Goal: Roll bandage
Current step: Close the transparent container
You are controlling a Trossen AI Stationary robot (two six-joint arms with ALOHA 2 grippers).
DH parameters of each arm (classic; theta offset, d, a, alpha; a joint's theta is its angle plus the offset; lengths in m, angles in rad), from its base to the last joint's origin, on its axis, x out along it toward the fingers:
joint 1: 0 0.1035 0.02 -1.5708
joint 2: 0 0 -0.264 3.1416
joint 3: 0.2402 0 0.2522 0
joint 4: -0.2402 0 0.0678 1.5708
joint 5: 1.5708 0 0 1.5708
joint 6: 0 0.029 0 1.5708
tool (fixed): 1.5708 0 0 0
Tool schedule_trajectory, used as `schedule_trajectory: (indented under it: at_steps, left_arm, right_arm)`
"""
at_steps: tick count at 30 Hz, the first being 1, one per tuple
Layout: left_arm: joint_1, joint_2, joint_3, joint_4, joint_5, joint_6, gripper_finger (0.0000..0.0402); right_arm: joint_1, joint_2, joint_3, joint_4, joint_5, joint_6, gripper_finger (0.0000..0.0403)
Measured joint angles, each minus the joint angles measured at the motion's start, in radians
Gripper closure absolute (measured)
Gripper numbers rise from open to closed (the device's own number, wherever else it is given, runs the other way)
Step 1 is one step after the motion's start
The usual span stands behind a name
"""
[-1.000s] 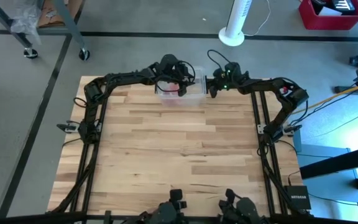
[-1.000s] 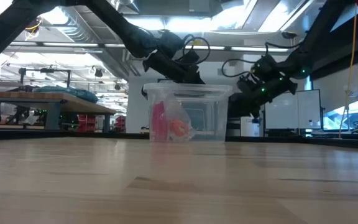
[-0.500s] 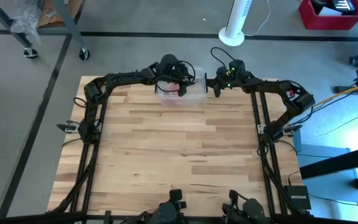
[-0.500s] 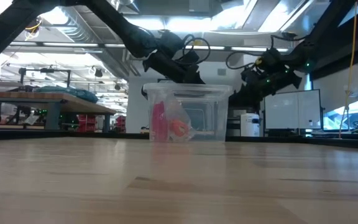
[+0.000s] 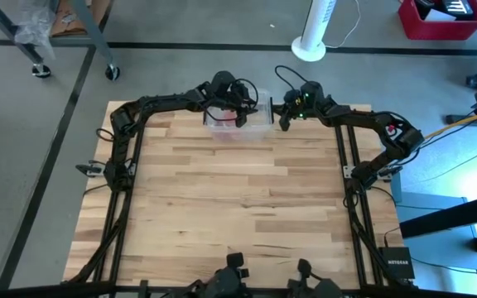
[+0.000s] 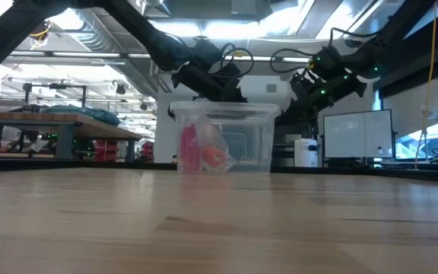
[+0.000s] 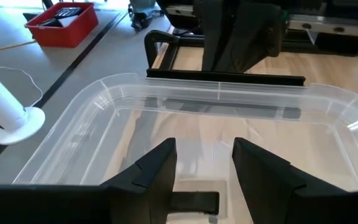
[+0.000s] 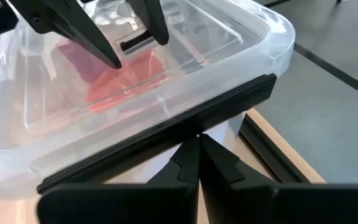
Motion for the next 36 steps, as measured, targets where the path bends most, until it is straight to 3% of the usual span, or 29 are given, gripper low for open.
schedule_trajectory:
  at_steps: [27,31,36]
  left_arm:
    - [-0.049,0.023,-0.001,0.121,-0.020,-0.075,0.0245]
    - [-0.059,0.023,-0.001,0.118,-0.018,-0.106,0.0245]
    - [-0.069,0.021,0.000,0.075,-0.019,-0.115,0.0245]
  right_arm:
    - [0.022,-0.004,0.022,-0.022,0.029,-0.001,0.0395]
    - [0.078,-0.005,0.022,-0.020,0.103,-0.002,0.0395]
    - [0.163,-0.007,0.026,-0.025,0.270,-0.028,0.0395]
